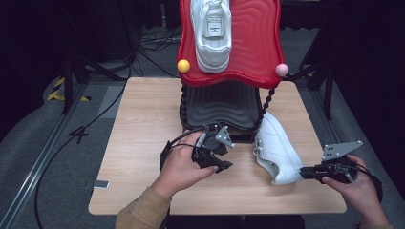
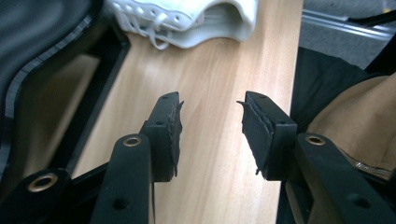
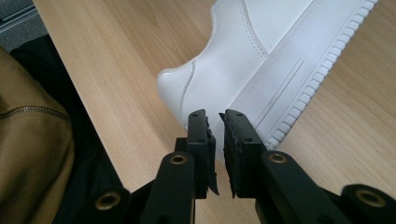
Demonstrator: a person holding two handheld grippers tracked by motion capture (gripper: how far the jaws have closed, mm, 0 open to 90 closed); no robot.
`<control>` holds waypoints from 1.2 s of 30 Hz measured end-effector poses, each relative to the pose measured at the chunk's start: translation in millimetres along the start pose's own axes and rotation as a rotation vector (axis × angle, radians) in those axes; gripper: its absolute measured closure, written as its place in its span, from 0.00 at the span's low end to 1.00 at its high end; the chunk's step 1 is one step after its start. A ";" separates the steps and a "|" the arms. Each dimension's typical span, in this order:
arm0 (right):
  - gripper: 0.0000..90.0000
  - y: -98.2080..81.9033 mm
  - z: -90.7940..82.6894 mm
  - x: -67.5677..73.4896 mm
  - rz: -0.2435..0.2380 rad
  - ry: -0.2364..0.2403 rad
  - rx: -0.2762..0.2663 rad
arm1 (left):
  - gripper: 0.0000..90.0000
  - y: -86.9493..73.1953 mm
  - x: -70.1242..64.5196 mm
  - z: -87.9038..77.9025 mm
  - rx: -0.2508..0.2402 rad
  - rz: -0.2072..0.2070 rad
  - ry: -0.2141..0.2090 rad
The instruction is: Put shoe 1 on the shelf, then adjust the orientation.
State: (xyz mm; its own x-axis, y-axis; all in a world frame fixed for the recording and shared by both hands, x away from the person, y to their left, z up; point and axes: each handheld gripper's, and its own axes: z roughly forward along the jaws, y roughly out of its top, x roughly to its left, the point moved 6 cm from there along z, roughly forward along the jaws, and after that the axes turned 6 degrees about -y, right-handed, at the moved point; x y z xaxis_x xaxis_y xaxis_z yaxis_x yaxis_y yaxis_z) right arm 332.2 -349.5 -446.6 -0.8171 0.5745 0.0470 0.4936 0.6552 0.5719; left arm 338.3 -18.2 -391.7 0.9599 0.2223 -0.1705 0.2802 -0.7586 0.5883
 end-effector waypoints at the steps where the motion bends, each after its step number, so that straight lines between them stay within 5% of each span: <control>1: 0.93 -0.2 -0.1 -0.7 0.005 0.001 -0.002 | 0.63 -3.1 0.5 2.1 -0.005 -0.005 -0.001; 14: 0.99 2.7 -1.1 -2.4 0.005 -0.033 -0.036 | 0.62 -15.9 4.6 6.6 0.001 -0.047 -0.010; 36: 1.00 3.5 9.3 -5.6 0.024 -0.069 -0.038 | 0.60 -24.9 2.4 15.5 0.038 -0.051 -0.043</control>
State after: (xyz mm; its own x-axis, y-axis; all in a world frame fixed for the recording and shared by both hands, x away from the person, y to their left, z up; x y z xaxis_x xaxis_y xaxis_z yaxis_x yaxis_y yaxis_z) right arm 341.3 -345.8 -452.5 -0.7819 0.6233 0.0054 0.5003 0.6224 0.6019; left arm 333.7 -8.3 -419.0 0.9433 0.2358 -0.2338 0.3281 -0.7698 0.5476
